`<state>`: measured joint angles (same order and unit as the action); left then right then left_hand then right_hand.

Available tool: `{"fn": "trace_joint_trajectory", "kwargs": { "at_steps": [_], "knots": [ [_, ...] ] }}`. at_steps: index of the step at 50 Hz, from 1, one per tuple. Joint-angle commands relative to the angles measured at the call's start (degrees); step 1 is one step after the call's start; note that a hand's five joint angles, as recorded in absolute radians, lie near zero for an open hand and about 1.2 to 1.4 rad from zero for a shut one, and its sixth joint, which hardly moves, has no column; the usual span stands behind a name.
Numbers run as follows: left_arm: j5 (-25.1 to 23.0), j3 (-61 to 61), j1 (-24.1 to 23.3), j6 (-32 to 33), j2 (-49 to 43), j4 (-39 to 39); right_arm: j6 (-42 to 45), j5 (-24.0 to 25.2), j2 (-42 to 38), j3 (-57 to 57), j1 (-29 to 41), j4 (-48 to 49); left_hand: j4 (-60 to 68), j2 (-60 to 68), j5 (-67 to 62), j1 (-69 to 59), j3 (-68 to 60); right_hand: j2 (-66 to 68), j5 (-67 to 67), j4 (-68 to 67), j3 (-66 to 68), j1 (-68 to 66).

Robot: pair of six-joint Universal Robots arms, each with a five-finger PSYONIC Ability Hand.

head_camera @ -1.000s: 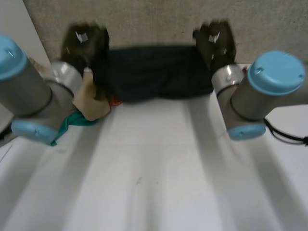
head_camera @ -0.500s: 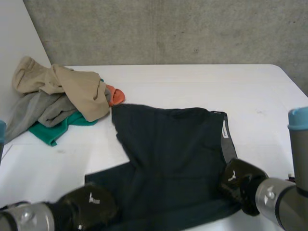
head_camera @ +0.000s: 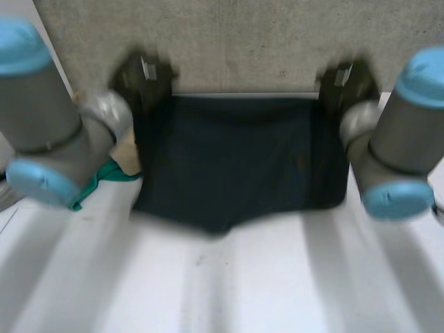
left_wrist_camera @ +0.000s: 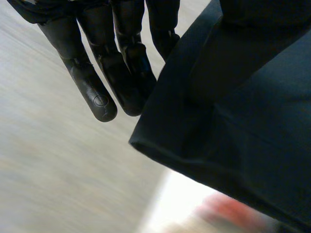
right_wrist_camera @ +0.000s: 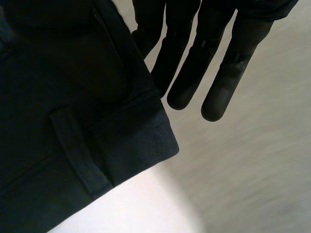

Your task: Fold the laundry.

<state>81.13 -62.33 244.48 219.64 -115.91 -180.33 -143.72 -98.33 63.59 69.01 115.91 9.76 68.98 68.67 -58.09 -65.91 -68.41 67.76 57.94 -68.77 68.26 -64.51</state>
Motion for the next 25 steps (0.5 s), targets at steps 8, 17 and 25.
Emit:
{"fn": "trace_joint_trajectory", "kwargs": {
  "at_steps": [8,17,25],
  "knots": [
    [-0.88,16.01,3.90,-21.80,2.19,-19.72,-6.66,1.13,3.82,-6.43,0.64,31.91,11.02,11.33,-11.91,-14.09,-11.59,12.24,12.06,-11.23,11.74,-15.49],
    [-6.15,5.74,3.11,-21.89,0.16,-15.05,-6.39,3.93,-1.53,-5.91,0.28,19.70,11.02,11.33,-11.91,-14.09,-11.59,12.24,12.06,-11.23,11.74,-15.49],
    [-9.15,-9.56,1.09,-21.10,-1.60,-16.02,0.88,4.03,-6.28,-1.08,0.72,6.71,11.02,11.33,-11.91,-14.09,-11.59,12.24,12.06,-11.23,11.74,-15.49]
  ]
}}
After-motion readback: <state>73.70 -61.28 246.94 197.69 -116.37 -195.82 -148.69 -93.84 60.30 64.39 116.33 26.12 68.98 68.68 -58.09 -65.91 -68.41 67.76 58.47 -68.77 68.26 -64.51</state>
